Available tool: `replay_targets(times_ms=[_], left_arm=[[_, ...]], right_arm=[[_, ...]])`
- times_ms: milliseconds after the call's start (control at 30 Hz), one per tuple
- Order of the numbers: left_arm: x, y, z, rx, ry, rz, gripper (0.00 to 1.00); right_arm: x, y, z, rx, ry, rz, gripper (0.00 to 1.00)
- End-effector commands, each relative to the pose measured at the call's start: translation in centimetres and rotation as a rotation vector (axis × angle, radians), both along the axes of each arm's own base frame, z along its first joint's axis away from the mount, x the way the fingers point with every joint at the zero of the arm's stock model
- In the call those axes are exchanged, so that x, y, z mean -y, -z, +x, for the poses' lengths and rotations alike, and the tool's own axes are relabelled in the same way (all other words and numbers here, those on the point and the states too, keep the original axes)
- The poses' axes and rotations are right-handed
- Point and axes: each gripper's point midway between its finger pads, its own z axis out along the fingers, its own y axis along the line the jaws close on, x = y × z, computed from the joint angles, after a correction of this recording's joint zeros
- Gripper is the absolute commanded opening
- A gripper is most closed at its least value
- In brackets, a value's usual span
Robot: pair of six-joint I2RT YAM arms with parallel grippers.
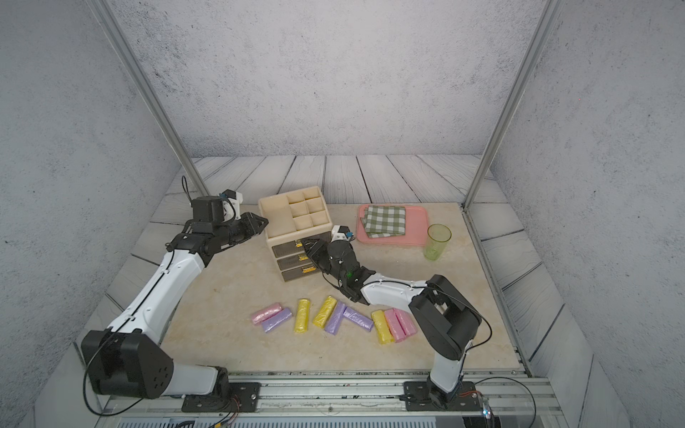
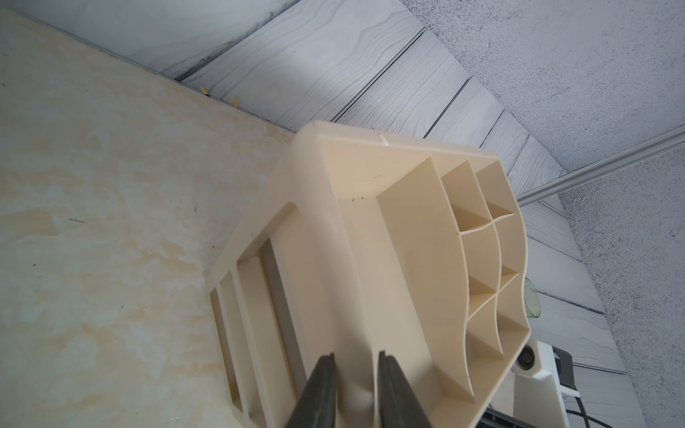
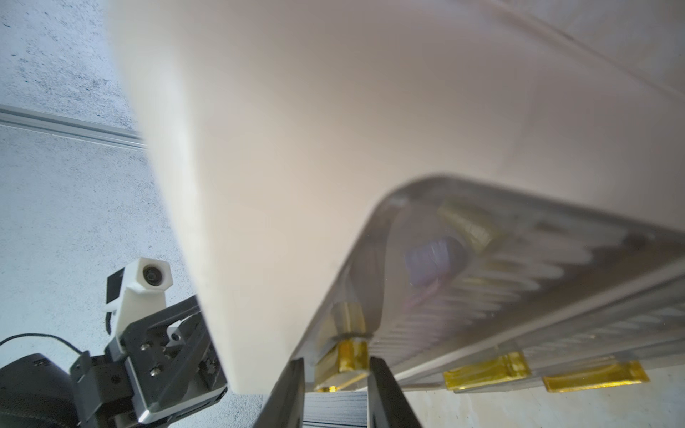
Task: Sort the rolls of trash bags by color and place them into the drawer
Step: Open the drawer in the storage box.
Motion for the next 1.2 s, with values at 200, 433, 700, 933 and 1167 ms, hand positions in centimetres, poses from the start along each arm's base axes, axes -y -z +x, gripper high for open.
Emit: replay_targets(times_ms=[200, 433, 700, 933, 1167], left_arm=[[0.7, 0.2, -0.4, 0.001, 0.044, 0.008, 0.23], [0.8, 0.4, -0.7, -0.007, 0.053, 0.003, 0.23], [0.4, 0.4, -0.8, -0.004, 0.031, 0.016, 0.2], [-0.7, 0.7, -0.7, -0.009, -0.041, 0.041, 0.02], [-1.1, -0.9, -1.2, 0.043, -0.123, 0.106, 0.0]], right_arm=[[-0.3, 1.6, 1.1, 0.001, 0.023, 0.011, 0.32], [-0.5, 1.4, 1.4, 0.013, 0.032, 0.045, 0.21], [-1.0, 0.7, 0.1, 0.017, -0.004, 0.058, 0.03], [0.2, 2.0, -2.0, -0.043, -0.02, 0.053, 0.01], [-0.3, 3.0, -3.5, -0.117, -0.096, 0.08, 0.0]])
